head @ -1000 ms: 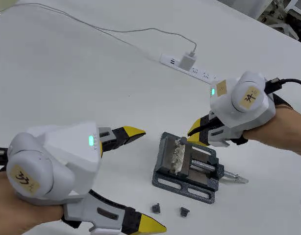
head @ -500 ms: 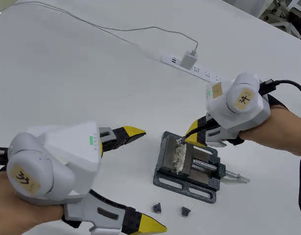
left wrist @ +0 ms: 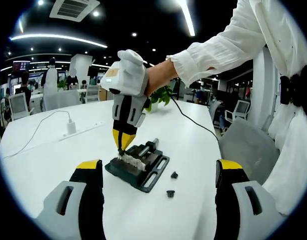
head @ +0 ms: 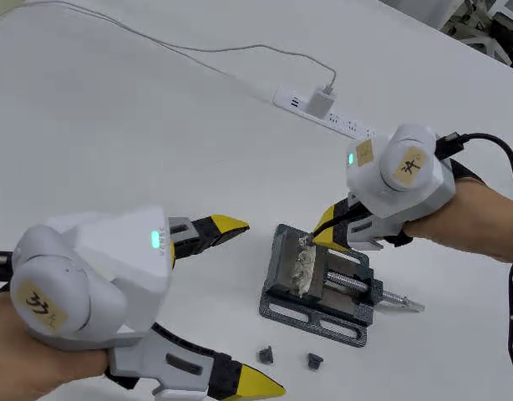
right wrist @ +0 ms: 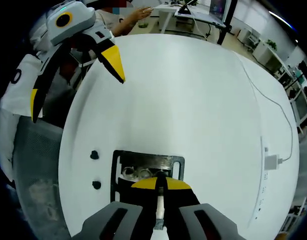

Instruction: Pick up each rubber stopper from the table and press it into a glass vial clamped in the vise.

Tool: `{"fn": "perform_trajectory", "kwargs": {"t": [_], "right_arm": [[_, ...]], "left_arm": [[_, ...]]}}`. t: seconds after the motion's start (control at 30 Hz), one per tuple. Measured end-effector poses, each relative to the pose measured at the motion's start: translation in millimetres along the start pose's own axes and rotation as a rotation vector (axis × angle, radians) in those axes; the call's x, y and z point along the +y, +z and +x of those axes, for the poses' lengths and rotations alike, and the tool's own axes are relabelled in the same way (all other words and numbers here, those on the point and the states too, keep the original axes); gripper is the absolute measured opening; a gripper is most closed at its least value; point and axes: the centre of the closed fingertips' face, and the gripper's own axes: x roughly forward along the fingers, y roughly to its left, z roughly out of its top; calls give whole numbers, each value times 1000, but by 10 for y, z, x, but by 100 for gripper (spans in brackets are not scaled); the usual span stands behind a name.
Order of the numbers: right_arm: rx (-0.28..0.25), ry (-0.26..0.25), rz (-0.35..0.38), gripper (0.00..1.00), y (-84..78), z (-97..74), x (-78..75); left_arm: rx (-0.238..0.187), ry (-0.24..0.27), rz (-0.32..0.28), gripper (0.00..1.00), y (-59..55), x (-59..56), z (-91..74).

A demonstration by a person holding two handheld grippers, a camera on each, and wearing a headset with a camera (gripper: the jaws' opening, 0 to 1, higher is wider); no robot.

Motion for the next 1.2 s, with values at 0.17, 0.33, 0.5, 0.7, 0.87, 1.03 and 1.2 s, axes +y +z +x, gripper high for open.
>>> {"fn": "perform_trajectory", "kwargs": {"t": [0.17, 0.33, 0.5, 0.7, 0.87, 1.03, 1.2], "right_arm": [[-2, 9, 19, 0, 5, -1, 6], [15, 4, 5, 0, 19, 4, 20], [15, 19, 36, 0, 23, 5, 17], [26, 21, 28, 0, 30, 9, 27], [32, 17, 33, 0, 28, 17, 24], [36, 15, 27, 0, 33, 30, 17], [54, 17, 35, 0, 32, 38, 3]], "left_arm": [[-2, -1, 1, 93, 7, -1, 0], [-3, 0, 0, 93, 6, 2, -6], [-8, 2, 2, 93, 23, 9, -5], [-10, 4, 1, 93, 21, 15, -5], [-15, 4, 1, 92, 32, 22, 2], [-15, 1, 4, 92, 37, 22, 13], [-18, 3, 3, 92, 47, 23, 7]]}}
